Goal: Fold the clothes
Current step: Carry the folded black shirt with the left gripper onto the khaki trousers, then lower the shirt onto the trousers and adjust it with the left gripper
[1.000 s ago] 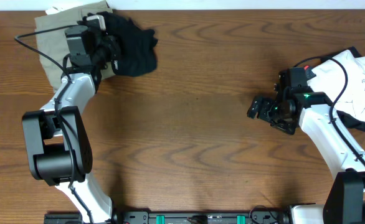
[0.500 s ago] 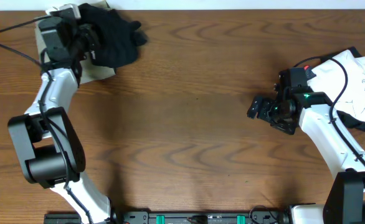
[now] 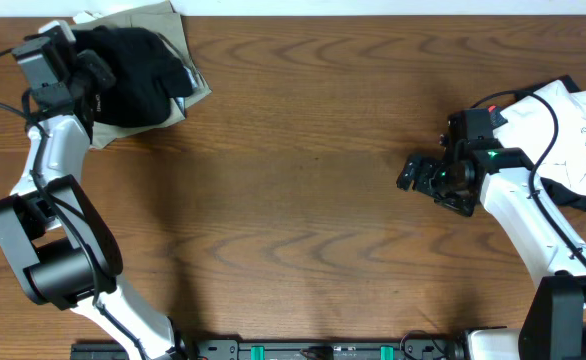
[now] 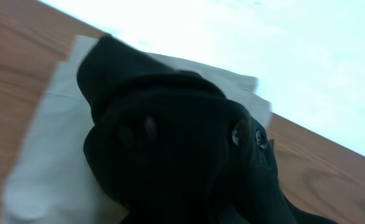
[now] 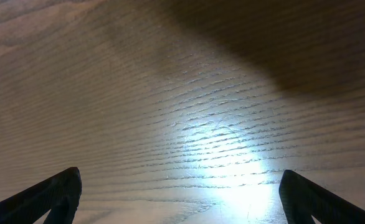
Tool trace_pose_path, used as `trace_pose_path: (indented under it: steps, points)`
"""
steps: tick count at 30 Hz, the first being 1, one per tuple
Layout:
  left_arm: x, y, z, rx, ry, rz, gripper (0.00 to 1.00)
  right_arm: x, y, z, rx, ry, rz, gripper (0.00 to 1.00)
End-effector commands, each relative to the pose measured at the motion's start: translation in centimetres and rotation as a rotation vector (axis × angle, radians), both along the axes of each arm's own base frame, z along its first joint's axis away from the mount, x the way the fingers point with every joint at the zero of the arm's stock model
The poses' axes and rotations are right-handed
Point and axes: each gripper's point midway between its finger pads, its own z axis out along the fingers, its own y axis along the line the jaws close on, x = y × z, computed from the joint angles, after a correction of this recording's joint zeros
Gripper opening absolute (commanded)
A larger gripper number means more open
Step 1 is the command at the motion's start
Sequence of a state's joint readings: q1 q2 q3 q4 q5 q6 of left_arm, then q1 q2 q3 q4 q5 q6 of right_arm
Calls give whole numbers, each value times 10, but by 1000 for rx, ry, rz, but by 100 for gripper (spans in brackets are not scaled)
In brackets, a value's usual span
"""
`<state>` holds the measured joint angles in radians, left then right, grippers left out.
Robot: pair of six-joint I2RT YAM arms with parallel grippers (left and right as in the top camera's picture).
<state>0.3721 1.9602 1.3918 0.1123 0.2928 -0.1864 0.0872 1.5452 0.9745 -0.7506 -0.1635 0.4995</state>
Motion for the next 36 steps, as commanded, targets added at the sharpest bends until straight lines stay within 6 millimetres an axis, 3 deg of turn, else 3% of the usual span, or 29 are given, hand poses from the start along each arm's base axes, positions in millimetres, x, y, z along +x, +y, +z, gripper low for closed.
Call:
trace_pose_path:
  steps: [1, 5, 7, 10, 12, 14, 21, 28, 32, 36]
  points:
    - [4, 23, -2, 40, 6, 80, 17, 7, -3, 10, -6, -33, -3, 99]
    - [3, 30, -34, 34, 63, 106, 25, 7, -3, 10, -6, -33, -3, 99]
    - [0, 38, -52, 49, 103, 146, 34, 7, -3, 10, -6, -33, -3, 99]
    - [-6, 53, -74, 78, 157, 215, 55, 7, -3, 10, -6, -33, -3, 99]
    - [-10, 58, -82, 78, 179, 231, 83, 7, -3, 10, -6, -33, -3, 99]
    - [-14, 63, -85, 73, 191, 241, 95, 7, -3, 10, -6, -33, -3, 99]
    - [-20, 74, -81, 62, 184, 267, 98, 7, -3, 10, -6, -33, -3, 99]
    - [5, 41, -62, -66, 50, 98, 98, 7, -3, 10, -6, -33, -3, 99]
    - [13, 43, -49, -199, -29, 176, 97, 7, -3, 10, -6, -33, -3, 99]
    - [16, 32, -47, -262, -42, 137, 92, 7, -3, 10, -6, -33, -3, 99]
